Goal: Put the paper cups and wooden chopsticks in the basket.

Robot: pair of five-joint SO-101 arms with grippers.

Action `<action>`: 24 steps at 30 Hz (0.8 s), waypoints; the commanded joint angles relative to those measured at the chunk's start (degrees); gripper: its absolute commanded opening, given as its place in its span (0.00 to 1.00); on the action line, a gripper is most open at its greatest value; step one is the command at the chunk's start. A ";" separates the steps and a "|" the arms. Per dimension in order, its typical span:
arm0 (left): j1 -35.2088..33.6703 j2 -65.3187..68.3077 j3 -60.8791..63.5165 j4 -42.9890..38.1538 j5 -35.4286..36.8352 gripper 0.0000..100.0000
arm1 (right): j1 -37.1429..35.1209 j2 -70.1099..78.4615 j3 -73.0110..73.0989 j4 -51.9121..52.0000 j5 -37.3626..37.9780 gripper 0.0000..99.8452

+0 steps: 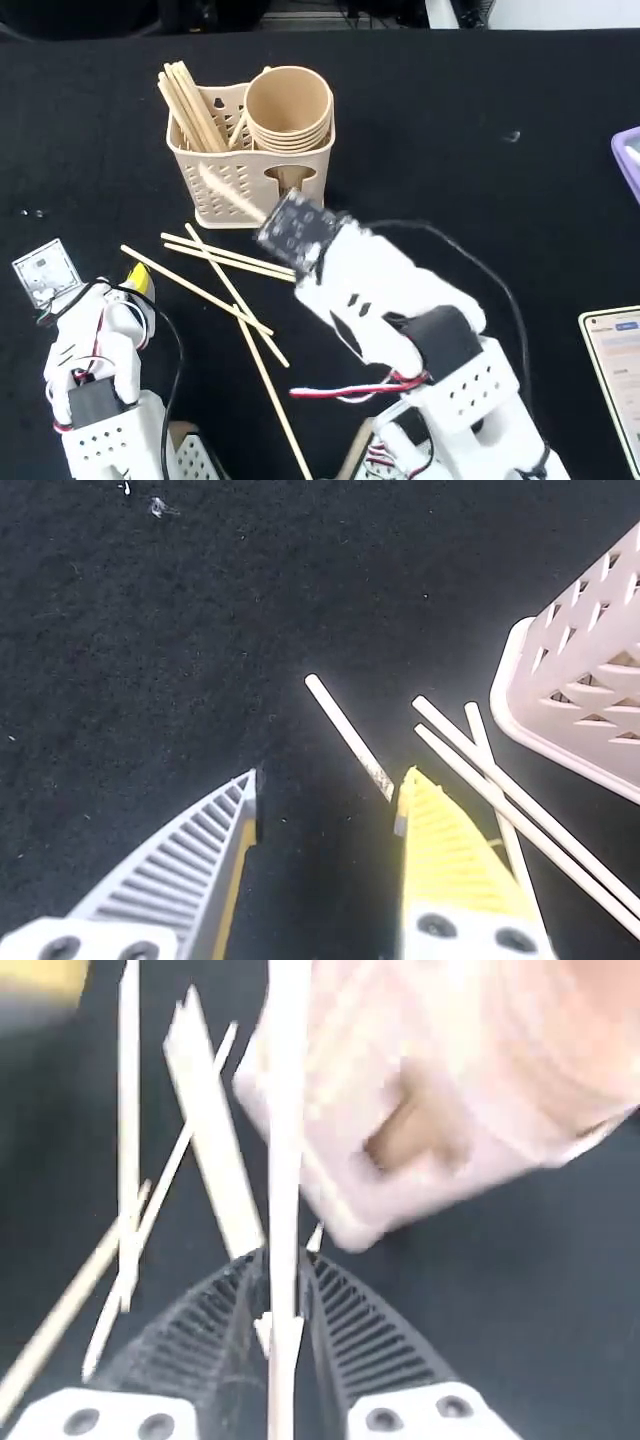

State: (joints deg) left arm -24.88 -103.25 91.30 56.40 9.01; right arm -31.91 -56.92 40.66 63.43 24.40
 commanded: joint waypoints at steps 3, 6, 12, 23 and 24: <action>0.66 0.09 0.57 -2.55 0.26 0.22 | -3.43 5.23 -5.93 -19.60 -7.30 0.01; 0.75 0.09 1.89 -4.66 0.44 0.22 | -5.89 9.27 -9.01 -26.11 -7.56 0.01; 0.75 0.09 2.15 -4.92 0.53 0.22 | -8.00 20.09 -18.68 -37.19 -7.56 0.01; 0.75 0.09 2.15 -4.92 0.53 0.22 | -6.42 43.56 -22.29 -71.91 -7.56 0.01; 0.75 0.09 2.15 -4.92 0.53 0.22 | -5.80 45.49 -22.81 -72.88 -7.56 0.01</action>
State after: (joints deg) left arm -24.79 -103.25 94.02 52.70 9.01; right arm -39.03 -14.46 22.29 -3.65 17.36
